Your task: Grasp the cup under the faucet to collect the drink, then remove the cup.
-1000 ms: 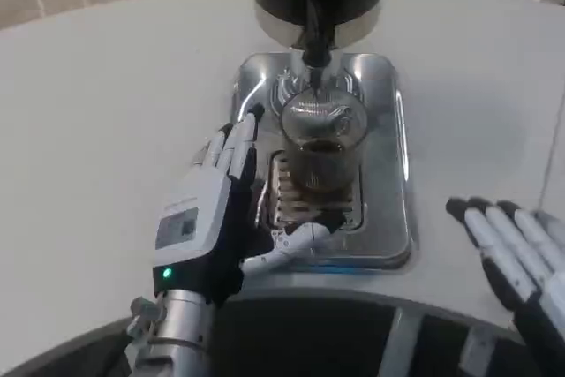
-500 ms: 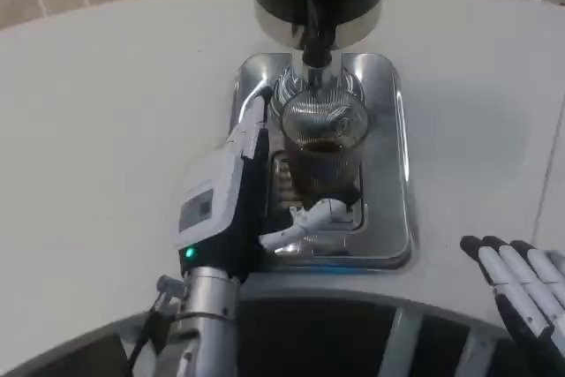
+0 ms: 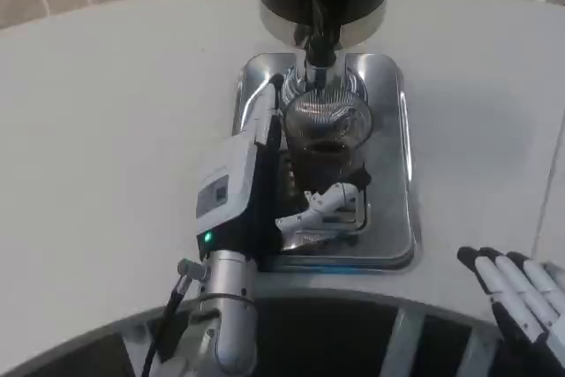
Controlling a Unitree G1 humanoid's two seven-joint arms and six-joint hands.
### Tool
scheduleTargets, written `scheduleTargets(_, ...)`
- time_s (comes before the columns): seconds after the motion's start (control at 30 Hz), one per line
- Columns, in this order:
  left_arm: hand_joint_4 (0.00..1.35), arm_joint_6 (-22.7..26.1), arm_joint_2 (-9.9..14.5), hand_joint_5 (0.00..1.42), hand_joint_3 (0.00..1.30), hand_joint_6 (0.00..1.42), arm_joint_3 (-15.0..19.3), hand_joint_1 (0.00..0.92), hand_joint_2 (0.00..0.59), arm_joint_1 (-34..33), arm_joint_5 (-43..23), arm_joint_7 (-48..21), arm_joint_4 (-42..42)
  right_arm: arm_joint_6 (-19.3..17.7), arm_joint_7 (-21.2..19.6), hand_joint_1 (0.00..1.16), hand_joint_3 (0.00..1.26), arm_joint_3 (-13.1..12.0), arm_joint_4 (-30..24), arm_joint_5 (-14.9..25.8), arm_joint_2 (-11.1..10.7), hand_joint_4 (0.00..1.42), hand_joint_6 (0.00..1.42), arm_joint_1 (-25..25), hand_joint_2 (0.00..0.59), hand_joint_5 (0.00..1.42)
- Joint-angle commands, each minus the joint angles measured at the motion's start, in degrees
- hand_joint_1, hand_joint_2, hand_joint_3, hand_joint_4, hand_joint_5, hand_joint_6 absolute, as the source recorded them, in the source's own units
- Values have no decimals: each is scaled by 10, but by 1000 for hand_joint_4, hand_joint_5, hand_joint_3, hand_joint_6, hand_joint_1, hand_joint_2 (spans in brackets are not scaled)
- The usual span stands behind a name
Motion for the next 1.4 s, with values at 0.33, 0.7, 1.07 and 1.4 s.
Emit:
scheduleTargets(0.33, 0, -10, 1, 307, 0, 472, -33, 412, 73, -17, 15, 18, 45, 14, 29, 769, 0, 8, -17, -3, 13, 0, 0, -6, 288, 0)
scheduleTargets(0.7, 683, 29, -35, 955, 559, 1276, -33, 510, 86, -45, 4, 61, 101, 33, 53, 773, 0, 5, -16, 14, 11, 0, 0, -35, 293, 0)
scheduleTargets(1.07, 1214, -42, -82, 1412, 1149, 1424, -6, 663, 62, -57, -37, 134, 130, 48, 74, 789, 0, -21, -32, 20, 8, 0, 27, -27, 289, 0)
scheduleTargets(1.4, 1201, -45, -60, 1424, 1184, 1424, -14, 675, 56, -19, -24, 133, 79, 52, 81, 791, 0, 2, -29, 14, 11, 0, 42, -43, 289, 0)
